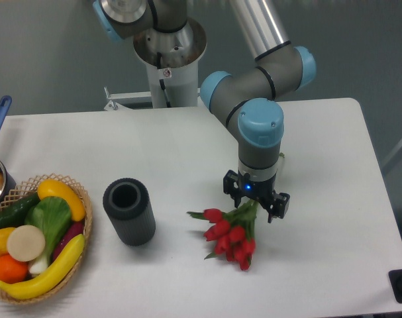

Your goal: Place the flowers on the table

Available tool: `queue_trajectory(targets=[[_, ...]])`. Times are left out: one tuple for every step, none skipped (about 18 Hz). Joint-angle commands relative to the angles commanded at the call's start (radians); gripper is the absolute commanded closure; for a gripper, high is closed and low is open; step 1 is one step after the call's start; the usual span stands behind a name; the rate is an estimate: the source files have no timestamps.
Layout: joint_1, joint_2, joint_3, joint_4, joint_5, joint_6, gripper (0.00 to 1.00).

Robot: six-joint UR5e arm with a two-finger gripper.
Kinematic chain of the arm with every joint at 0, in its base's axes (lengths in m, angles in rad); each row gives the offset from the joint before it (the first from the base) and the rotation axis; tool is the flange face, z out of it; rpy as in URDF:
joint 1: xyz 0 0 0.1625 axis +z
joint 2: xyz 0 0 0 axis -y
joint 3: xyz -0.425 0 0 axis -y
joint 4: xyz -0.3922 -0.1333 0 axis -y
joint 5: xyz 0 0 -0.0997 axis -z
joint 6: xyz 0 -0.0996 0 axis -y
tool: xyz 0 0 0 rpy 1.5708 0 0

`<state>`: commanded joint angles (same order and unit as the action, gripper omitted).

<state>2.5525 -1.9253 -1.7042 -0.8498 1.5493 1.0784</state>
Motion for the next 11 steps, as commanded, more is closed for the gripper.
queue_trajectory(targets=[[0.009, 0.012, -0.014, 0.003, -0.002, 0.003, 0.0], [0.021, 0.029, -0.028, 0.005, -0.003, 0.015, 0.0], [0.032, 0.04, -0.032, 0.003, -0.003, 0.053, 0.0], [0.035, 0.048, -0.032, 0.002, -0.006, 0.105, 0.0], [0.038, 0.051, -0.032, 0.0, -0.003, 0.15, 0.0], [0.038, 0.057, -0.032, -0.006, 0.0, 0.179, 0.0], [0.038, 0.06, -0.034, -0.008, -0.003, 0.183, 0.0], [0.038, 0.061, -0.037, -0.008, -0.002, 0.183, 0.0], [0.038, 0.063, -0.038, -0.008, 0.0, 0.184, 0.0], [0.04, 0.065, -0.04, -0.008, 0.002, 0.184, 0.0], [0.04, 0.065, -0.038, -0.008, 0.002, 0.184, 0.0]])
